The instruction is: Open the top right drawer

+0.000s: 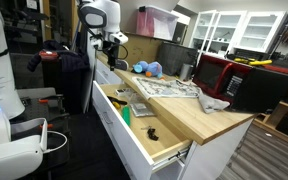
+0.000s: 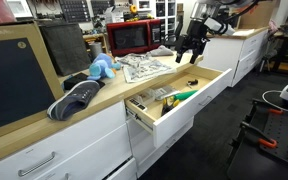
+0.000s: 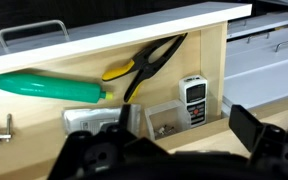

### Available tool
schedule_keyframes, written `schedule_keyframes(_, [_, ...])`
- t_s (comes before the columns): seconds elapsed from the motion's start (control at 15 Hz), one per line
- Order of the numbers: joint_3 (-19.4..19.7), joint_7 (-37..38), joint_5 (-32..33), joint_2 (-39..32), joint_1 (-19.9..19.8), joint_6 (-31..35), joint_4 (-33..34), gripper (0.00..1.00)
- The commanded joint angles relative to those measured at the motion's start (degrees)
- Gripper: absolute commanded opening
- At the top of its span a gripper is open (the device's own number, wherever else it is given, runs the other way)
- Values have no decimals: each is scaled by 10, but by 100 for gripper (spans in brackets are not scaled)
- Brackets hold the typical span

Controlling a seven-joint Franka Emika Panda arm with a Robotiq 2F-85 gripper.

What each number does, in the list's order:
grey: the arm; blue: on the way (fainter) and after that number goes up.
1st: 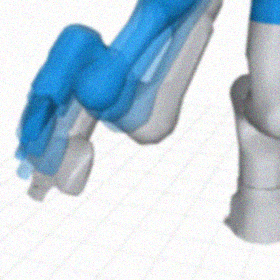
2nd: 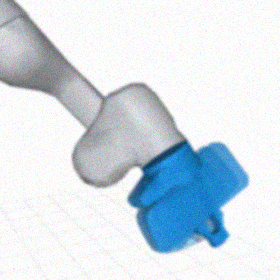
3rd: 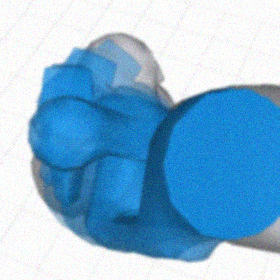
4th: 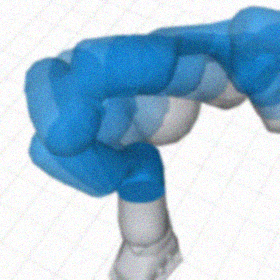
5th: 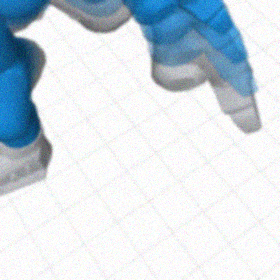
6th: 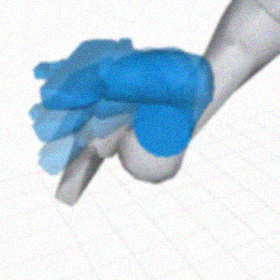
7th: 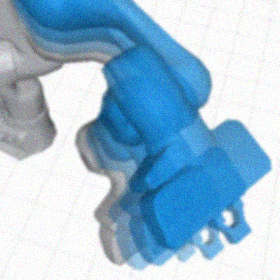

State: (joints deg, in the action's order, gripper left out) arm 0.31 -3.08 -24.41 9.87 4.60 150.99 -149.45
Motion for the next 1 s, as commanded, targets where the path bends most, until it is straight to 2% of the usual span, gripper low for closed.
schedule_keyframes(0.0, [23,-128,-16,23,12,-24,-12,100])
schedule_keyframes(0.27, [41,-223,-1,18,6,-30,-20,100])
schedule_keyframes(0.6, [55,-271,27,23,-2,-47,-34,100])
schedule_keyframes(0.8, [49,-228,67,28,-13,-33,-43,100])
schedule_keyframes(0.93, [39,-154,114,34,-29,-51,-44,100])
